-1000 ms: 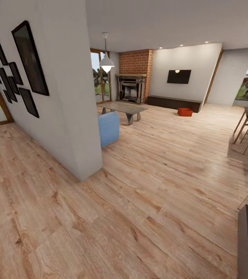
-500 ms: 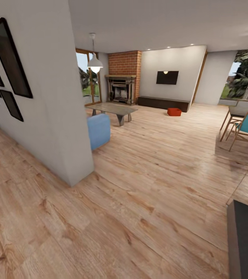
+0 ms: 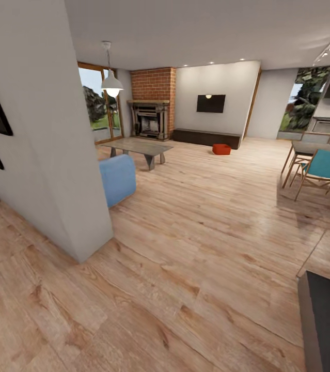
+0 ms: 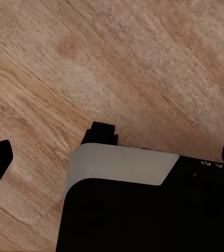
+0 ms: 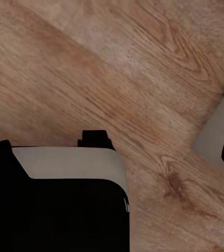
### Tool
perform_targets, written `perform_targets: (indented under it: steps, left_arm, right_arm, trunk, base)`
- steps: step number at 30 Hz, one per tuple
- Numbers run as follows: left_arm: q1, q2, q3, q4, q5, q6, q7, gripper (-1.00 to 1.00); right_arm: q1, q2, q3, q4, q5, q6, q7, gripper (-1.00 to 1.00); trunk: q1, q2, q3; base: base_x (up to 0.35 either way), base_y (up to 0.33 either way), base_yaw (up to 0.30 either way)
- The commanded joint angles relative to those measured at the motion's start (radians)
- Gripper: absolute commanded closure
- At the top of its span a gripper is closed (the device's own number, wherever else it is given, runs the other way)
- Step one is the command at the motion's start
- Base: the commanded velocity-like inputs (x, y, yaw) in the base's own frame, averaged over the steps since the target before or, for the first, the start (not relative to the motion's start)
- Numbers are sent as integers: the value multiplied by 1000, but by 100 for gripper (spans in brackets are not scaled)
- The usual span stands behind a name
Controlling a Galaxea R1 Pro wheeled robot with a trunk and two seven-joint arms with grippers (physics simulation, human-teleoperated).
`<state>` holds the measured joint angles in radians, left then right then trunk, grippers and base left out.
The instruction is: Move the two storage containers from the living room to the garage. In the garage, place one container on the floor and stack the other container on top of it (either order is fine).
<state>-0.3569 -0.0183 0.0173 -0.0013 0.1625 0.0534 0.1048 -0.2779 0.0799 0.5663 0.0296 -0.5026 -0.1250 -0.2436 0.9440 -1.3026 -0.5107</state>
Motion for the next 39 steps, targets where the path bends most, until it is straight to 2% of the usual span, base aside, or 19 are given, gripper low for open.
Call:
perform_targets:
  steps: [1,28,39]
  left_arm:
    - [-1,0,1,0,7,2,3,-100]
    - [-1,-2,1,0,6,2,3,-100]
    - [-1,0,1,0,7,2,3,-100]
  right_arm:
    - [-1,1,8,3,-10,-5,0,-100]
    - [-1,1,9,3,-9,-5,0,-100]
    - [-1,-1,9,3,-7,6,-3,-100]
  trunk:
    - [1,0,-1]
    - [1,0,-1]
    - [1,0,-1]
  base:
    - [321,0,-239]
    - [321,0,-229]
    - [321,0,-23]
